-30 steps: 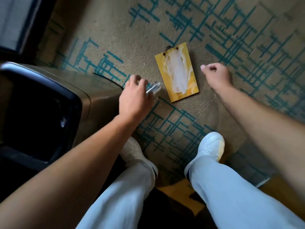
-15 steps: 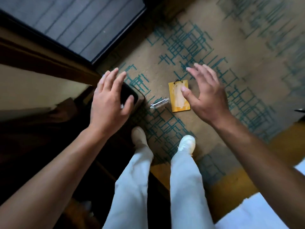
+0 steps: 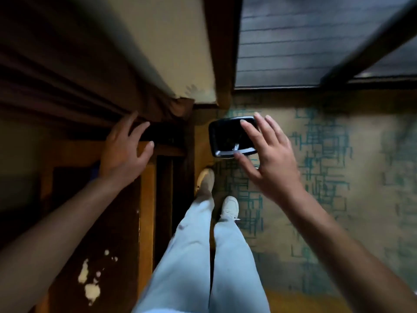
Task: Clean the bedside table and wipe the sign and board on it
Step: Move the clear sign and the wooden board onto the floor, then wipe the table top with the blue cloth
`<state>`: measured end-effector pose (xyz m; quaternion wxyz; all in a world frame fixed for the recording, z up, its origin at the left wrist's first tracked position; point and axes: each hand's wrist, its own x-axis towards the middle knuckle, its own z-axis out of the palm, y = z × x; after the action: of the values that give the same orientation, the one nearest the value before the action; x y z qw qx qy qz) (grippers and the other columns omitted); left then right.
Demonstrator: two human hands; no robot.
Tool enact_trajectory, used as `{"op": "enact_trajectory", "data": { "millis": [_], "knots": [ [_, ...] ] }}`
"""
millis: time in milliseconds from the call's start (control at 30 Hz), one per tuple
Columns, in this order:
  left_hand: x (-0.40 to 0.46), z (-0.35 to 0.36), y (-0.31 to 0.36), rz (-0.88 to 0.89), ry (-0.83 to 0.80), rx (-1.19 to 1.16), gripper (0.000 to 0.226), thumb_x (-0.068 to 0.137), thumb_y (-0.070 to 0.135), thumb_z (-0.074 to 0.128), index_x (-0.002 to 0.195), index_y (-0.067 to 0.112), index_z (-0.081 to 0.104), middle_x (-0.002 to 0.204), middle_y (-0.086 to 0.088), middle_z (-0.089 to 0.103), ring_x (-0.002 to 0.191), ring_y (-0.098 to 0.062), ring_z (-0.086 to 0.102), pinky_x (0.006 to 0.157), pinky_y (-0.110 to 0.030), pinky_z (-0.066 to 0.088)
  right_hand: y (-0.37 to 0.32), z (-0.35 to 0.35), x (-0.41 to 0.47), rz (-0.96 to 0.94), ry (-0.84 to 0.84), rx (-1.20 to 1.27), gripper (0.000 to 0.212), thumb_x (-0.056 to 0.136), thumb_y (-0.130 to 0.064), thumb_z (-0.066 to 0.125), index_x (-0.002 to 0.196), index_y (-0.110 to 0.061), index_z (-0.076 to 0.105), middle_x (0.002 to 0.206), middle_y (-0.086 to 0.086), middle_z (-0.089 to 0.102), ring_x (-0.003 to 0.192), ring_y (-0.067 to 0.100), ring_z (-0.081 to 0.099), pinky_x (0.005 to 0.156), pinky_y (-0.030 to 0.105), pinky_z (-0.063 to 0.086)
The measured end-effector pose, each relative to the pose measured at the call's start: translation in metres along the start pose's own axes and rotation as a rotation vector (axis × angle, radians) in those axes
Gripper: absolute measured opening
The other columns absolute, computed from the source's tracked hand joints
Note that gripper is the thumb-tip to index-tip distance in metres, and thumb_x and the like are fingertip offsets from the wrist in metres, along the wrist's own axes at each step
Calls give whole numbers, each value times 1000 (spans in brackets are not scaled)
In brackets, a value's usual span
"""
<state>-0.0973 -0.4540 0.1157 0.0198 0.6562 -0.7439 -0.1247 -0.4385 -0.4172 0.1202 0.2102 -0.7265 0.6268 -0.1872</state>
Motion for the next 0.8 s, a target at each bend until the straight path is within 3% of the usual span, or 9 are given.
{"op": "enact_trajectory", "data": {
  "millis": [133,233,333,467,600,700,800],
  "knots": [
    [-80,18,-101,-370,-67,88,57,96,52,42,141,17,48,153,-21,37,139,-43,36,109,-57,37,-45,52,38,-175,-173,-58,69,90,-45,59,153,-27,35,161,8,30,149,32,25,117,49,29],
    [-144,34,-161,-566,-72,85,57,94,44,49,138,9,53,148,-29,42,136,-48,39,106,-59,40,-84,97,54,-291,-288,-91,71,92,-51,50,155,-28,29,163,8,24,151,32,19,118,49,27],
    [-194,48,-207,-739,-106,91,59,95,45,49,141,8,51,153,-27,36,140,-46,34,112,-57,32,-125,146,65,-388,-392,-136,74,89,-56,42,156,-28,26,164,9,22,152,33,16,118,51,26],
    [-238,68,-252,-897,-120,19,57,99,43,51,149,18,40,161,-16,25,139,-44,34,108,-56,36,-174,217,73,-488,-532,-201,74,90,-56,50,155,-32,23,166,6,16,153,32,12,119,53,24],
    [-265,98,-290,-1043,-249,-130,62,100,50,44,155,26,27,155,-20,38,134,-45,44,108,-54,39,-215,286,76,-591,-643,-265,76,90,-57,46,156,-30,20,166,7,16,153,31,8,118,54,25],
    [-275,117,-314,-983,-220,-151,68,98,57,43,156,29,19,162,-19,24,147,-43,25,116,-60,26,-238,328,77,-679,-677,-343,78,90,-55,49,158,-28,20,167,8,12,153,33,8,119,52,20],
    [-274,129,-325,-1010,-233,-182,69,100,58,41,157,34,10,167,-11,3,153,-36,6,122,-56,12,-259,363,69,-795,-702,-415,77,90,-52,53,157,-26,25,166,9,13,153,33,10,119,52,17]
  ]
}}
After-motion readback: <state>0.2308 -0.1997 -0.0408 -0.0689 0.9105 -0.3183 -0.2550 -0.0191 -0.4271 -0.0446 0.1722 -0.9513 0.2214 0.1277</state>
